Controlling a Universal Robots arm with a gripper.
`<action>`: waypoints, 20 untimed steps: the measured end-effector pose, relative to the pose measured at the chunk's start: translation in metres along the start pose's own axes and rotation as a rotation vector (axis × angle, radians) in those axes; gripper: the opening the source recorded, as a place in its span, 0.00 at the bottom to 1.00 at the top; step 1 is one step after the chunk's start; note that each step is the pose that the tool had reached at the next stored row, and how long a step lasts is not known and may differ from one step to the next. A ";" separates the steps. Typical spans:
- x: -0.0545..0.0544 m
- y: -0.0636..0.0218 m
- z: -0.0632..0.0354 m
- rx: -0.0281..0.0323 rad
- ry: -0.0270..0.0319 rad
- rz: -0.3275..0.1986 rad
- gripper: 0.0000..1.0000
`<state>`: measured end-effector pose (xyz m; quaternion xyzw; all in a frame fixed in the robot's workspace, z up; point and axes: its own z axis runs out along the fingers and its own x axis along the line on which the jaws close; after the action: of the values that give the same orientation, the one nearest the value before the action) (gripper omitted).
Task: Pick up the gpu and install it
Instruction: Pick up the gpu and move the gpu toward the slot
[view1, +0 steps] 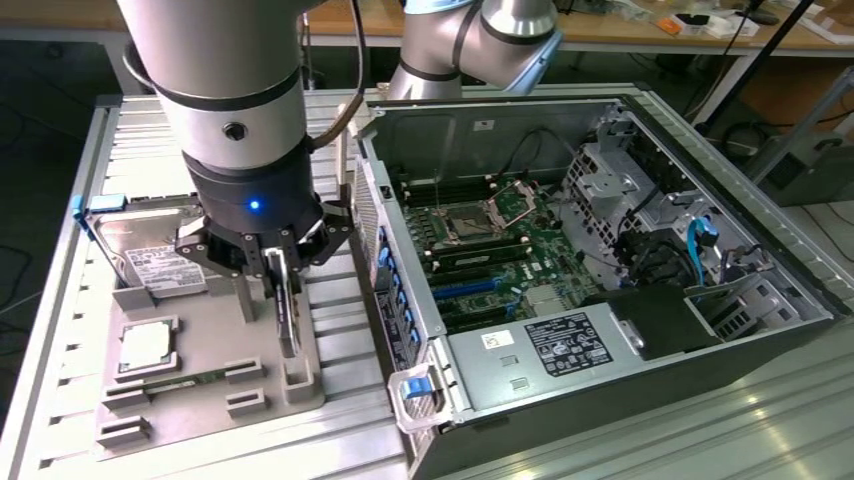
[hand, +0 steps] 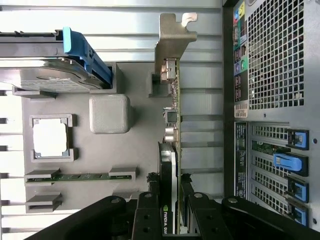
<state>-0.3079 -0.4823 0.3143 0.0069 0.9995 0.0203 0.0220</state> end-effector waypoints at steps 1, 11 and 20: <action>0.000 0.0001 -0.0014 -0.0001 -0.0001 0.000 0.27; -0.001 0.0005 -0.0132 0.0000 0.0000 0.000 0.27; -0.001 0.0010 -0.0248 0.0000 0.0000 0.000 0.27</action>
<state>-0.3079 -0.4823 0.3391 0.0069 0.9995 0.0203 0.0220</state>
